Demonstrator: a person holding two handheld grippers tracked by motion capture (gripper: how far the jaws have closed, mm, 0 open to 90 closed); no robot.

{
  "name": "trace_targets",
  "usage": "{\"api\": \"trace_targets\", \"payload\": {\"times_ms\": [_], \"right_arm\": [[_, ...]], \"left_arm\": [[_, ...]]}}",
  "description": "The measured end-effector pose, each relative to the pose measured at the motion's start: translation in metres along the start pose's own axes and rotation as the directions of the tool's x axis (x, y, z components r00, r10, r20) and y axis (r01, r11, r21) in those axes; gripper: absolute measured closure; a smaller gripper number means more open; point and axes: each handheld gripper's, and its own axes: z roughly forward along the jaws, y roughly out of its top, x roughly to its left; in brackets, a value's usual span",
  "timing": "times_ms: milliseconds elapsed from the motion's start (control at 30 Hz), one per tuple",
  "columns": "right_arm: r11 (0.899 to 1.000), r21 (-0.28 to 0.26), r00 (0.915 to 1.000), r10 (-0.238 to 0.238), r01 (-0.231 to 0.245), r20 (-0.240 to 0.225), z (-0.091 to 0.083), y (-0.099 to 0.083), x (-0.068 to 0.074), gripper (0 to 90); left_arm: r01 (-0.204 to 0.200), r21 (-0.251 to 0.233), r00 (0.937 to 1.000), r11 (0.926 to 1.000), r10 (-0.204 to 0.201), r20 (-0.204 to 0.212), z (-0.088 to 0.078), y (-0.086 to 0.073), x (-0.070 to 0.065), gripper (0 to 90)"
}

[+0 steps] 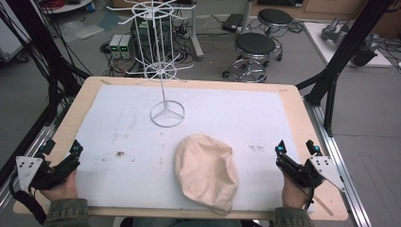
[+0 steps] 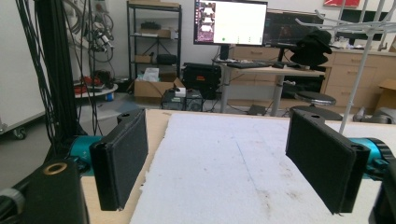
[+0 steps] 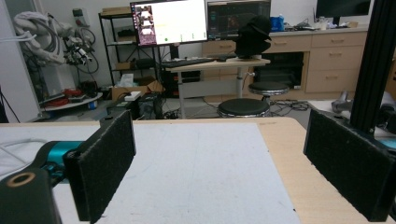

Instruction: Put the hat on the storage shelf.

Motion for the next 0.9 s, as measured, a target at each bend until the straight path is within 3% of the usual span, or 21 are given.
{"api": "trace_targets", "payload": {"times_ms": [567,633,800,900], "right_arm": [[1.000,-0.012,0.9999,-0.012,0.012,0.001,-0.001,0.000,0.001,8.3],[0.999,-0.027,0.9996,-0.027,0.026,-0.007,0.000,0.001,0.002,8.3],[0.999,-0.017,0.9983,0.031,-0.032,-0.049,0.003,0.010,0.006,8.3],[1.000,-0.026,0.9974,-0.001,0.000,-0.072,0.005,0.017,0.012,8.3]], "left_arm": [[-0.003,-0.006,1.0000,1.0000,0.003,-0.006,0.000,0.000,0.000,21.3],[-0.005,-0.005,1.0000,1.0000,0.005,-0.003,0.000,0.000,0.000,21.3],[-0.005,-0.005,1.0000,1.0000,0.005,0.006,0.001,0.000,0.000,21.3],[-0.007,-0.006,0.9999,1.0000,0.007,0.008,0.001,0.000,-0.001,21.3]]}}
